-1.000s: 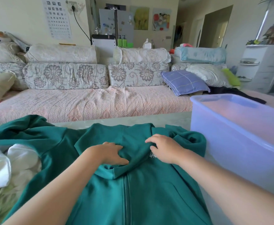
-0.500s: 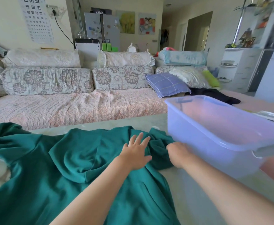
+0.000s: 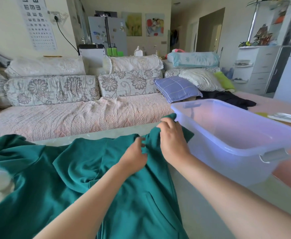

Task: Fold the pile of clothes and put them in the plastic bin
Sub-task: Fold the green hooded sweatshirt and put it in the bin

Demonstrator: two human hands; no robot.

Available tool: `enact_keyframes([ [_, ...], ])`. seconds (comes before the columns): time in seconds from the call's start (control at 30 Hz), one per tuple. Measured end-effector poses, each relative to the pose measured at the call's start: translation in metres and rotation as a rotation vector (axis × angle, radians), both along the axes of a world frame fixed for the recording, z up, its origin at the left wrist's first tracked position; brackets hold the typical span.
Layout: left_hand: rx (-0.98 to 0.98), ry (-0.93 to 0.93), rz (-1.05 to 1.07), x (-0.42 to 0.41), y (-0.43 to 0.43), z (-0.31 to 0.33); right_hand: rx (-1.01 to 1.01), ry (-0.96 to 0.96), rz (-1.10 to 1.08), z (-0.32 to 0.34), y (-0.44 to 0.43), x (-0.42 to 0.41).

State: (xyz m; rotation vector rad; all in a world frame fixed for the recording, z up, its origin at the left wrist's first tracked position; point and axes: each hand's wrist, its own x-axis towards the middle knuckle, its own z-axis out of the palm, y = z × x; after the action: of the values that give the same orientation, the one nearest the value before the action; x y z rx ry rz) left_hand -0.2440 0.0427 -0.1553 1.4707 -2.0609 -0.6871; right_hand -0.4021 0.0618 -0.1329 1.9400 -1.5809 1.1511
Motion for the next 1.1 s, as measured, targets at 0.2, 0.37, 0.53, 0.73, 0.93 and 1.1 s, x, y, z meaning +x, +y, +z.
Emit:
enact_keyframes([
  [0.2, -0.05, 0.283, 0.299, 0.062, -0.005, 0.039, 0.42, 0.206, 0.461, 0.005, 0.011, 0.075],
  [0.37, 0.045, 0.155, 0.296, 0.124, -0.001, 0.021, 0.936, -0.161, 0.669, -0.004, 0.023, 0.124],
  [0.53, 0.14, -0.112, 0.004, 0.148, 0.018, -0.005, 0.64, -0.311, 0.389, 0.001, 0.01, 0.116],
  [0.73, 0.118, -0.238, -0.012, 0.149, 0.011, -0.013, 1.048, 0.017, -0.026, -0.009, 0.003, 0.072],
  [0.93, 0.007, -0.024, 0.054, 0.125, -0.002, -0.002, 0.958, -0.133, -0.001, -0.02, -0.008, 0.053],
  [1.1, 0.098, -0.028, 0.044, 0.114, -0.001, -0.006, 0.707, -0.203, 0.099, -0.017, -0.012, 0.073],
])
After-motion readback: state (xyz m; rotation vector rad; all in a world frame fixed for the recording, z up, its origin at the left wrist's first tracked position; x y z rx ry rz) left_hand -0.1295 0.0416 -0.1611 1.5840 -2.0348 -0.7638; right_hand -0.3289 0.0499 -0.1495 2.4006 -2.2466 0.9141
